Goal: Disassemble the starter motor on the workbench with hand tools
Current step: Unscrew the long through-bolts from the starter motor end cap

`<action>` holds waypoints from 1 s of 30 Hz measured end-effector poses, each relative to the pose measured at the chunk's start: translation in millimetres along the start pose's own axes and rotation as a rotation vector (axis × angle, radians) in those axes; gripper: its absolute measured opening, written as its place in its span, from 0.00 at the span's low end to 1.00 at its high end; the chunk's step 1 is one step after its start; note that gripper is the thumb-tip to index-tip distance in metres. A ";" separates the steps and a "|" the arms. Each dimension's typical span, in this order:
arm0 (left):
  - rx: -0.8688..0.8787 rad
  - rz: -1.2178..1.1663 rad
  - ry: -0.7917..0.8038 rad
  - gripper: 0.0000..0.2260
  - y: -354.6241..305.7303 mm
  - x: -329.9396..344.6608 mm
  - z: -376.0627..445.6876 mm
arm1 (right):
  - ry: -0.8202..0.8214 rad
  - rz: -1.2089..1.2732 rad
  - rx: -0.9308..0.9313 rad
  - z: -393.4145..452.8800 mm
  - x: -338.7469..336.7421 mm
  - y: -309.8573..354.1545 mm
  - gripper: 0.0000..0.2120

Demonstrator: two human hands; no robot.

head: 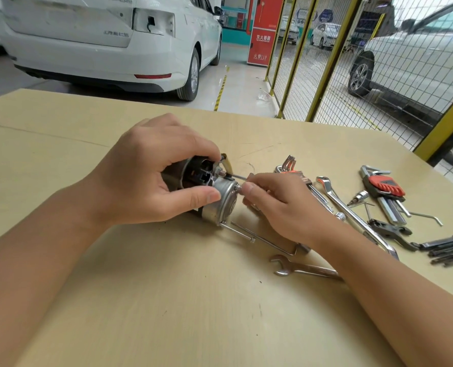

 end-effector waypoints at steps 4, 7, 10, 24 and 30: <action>-0.059 0.103 0.013 0.24 -3.4 3.6 -1.7 | -0.071 -0.060 -0.019 -0.1 0.2 1.5 0.08; -0.059 0.224 0.058 0.27 -4.6 7.2 -1.3 | -0.149 -0.018 -0.017 -1.7 -3.7 2.2 0.07; -0.059 0.229 0.071 0.25 -4.9 7.0 0.0 | -0.102 0.046 0.017 -1.1 -2.8 0.3 0.06; -0.083 0.210 0.053 0.24 -5.3 7.0 0.3 | -0.001 -0.015 0.047 0.3 1.2 -3.8 0.12; -0.094 0.205 0.056 0.25 -4.4 7.2 0.2 | -0.151 0.010 -0.024 -1.4 -3.5 1.0 0.06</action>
Point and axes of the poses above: each hand's wrist, its own z-axis towards the middle knuckle, its own x-axis out of the palm, y = z × x, the point moved 3 cm from there along z, towards the middle knuckle, and after that the axes turned 5 degrees about -z, right-handed, at the moved point
